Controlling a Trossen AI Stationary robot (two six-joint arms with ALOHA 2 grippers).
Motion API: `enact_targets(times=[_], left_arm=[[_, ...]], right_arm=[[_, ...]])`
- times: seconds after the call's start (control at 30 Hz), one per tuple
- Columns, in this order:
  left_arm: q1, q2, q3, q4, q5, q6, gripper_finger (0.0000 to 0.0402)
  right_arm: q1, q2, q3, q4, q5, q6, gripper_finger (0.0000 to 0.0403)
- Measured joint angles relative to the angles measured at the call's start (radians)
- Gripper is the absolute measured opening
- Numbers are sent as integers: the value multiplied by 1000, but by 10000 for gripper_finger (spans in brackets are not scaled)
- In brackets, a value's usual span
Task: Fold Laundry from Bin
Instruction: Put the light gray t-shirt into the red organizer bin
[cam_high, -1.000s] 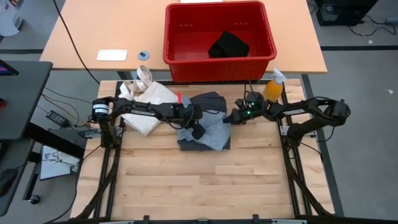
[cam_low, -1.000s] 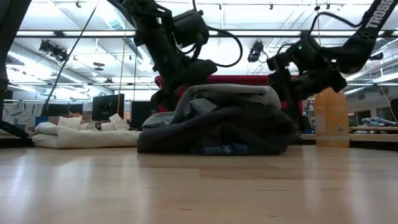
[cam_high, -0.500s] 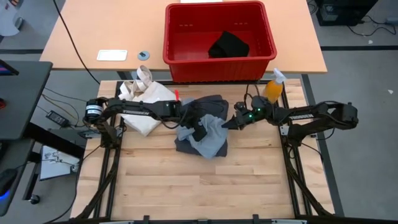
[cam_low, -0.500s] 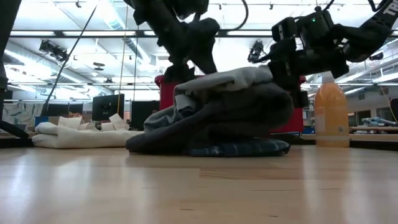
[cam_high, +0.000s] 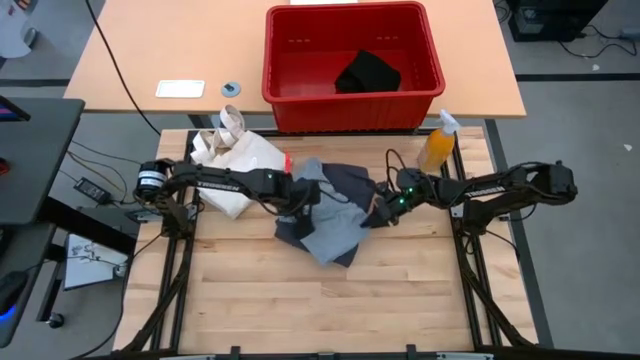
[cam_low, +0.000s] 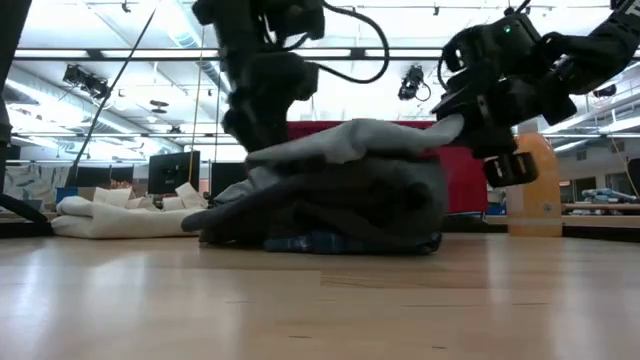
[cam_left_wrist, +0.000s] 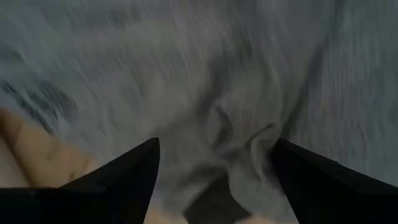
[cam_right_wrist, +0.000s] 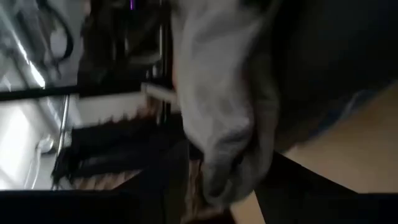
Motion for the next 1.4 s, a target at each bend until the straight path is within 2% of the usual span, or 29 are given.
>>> enact_targets(times=[0.17, 0.33, 0.47, 0.67, 0.93, 1.03, 1.13, 1.27, 1.4], left_arm=[[-18, -17, 10, -110, -11, 7, 313], [-28, -70, 82, -107, -12, -23, 313], [-43, -77, 123, -20, -12, -31, 313], [-85, -53, 130, 185, -28, -94, 314], [-165, 81, 130, 406, -37, -160, 314], [-189, 145, 131, 541, -43, -164, 314], [-212, 217, 156, 584, -87, -165, 314], [-247, 293, 209, 552, -186, -142, 314], [-274, 334, 252, 425, -284, -147, 314]], right_arm=[[40, -2, 0, -2, -92, 16, 171], [45, -14, 1, -7, -69, 22, 171], [42, -19, 1, -9, -26, 22, 171], [42, -19, 1, -35, -31, -11, 171], [-47, -102, 1, -96, -2, -65, 171], [-87, -146, 0, -177, 6, -92, 171], [-101, -186, 0, -289, 9, -141, 171], [-79, -226, -1, -421, 59, -215, 171], [-44, -255, -2, -486, 100, -260, 171]])
